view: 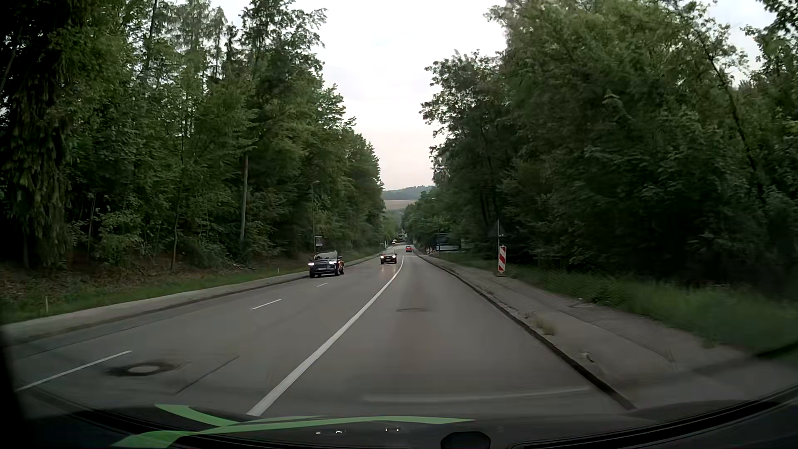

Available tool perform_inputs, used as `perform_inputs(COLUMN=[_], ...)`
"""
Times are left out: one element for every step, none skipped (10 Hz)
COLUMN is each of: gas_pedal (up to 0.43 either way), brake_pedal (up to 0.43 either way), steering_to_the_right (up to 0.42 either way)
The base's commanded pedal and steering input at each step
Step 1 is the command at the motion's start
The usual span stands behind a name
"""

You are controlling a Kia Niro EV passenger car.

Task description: Follow the waypoints while adhering to traffic rules and regulations

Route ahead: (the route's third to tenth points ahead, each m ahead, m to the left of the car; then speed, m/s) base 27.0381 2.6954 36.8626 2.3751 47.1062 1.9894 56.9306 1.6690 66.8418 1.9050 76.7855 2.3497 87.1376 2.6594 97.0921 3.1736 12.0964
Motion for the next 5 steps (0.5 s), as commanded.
perform_inputs(gas_pedal=[0.0,0.0,0.0,0.0,0.0], brake_pedal=[0.122,0.122,0.122,0.122,0.128], steering_to_the_right=[-0.009,-0.008,-0.007,-0.006,-0.006])
